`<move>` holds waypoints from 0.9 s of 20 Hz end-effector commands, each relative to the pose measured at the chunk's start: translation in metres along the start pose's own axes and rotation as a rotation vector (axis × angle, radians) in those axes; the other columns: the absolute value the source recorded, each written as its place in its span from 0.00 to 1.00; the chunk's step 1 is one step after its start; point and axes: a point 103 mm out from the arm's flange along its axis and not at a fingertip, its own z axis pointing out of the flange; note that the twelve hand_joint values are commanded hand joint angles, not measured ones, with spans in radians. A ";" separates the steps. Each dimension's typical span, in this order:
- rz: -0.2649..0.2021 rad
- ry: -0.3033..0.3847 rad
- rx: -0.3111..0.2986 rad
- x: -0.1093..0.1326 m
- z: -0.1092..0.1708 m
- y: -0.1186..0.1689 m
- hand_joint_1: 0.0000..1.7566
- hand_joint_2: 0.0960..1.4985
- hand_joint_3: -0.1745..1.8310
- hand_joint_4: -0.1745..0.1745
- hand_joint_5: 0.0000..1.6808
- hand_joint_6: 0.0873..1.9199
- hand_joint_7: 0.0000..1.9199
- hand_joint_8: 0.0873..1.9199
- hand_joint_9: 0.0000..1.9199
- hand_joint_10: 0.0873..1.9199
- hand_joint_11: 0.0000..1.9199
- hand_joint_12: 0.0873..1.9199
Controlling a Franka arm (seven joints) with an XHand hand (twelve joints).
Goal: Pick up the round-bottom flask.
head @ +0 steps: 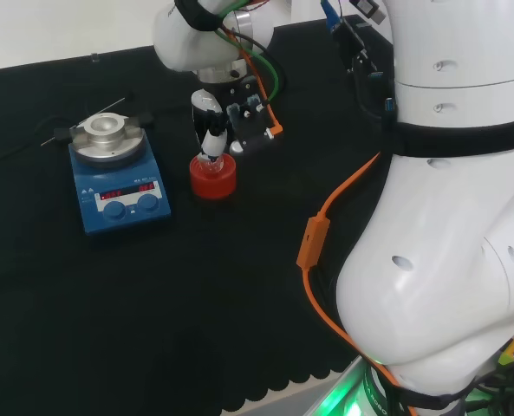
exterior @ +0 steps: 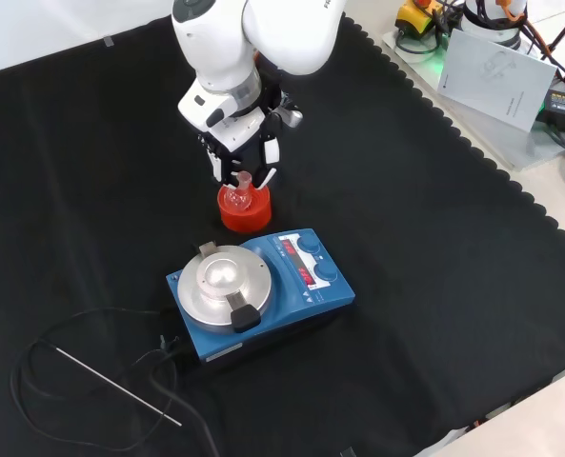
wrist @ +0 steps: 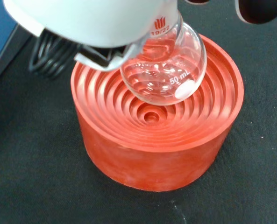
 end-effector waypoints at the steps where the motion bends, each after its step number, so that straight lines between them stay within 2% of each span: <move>1: 0.000 0.009 0.001 -0.001 -0.003 -0.001 0.69 0.32 0.50 0.00 0.78 0.31 0.78 0.28 0.89 0.11 0.87 0.40; 18: 0.000 -0.001 -0.038 0.002 -0.050 -0.017 0.69 0.29 0.53 0.00 0.80 0.31 0.81 0.25 0.91 0.09 0.89 0.38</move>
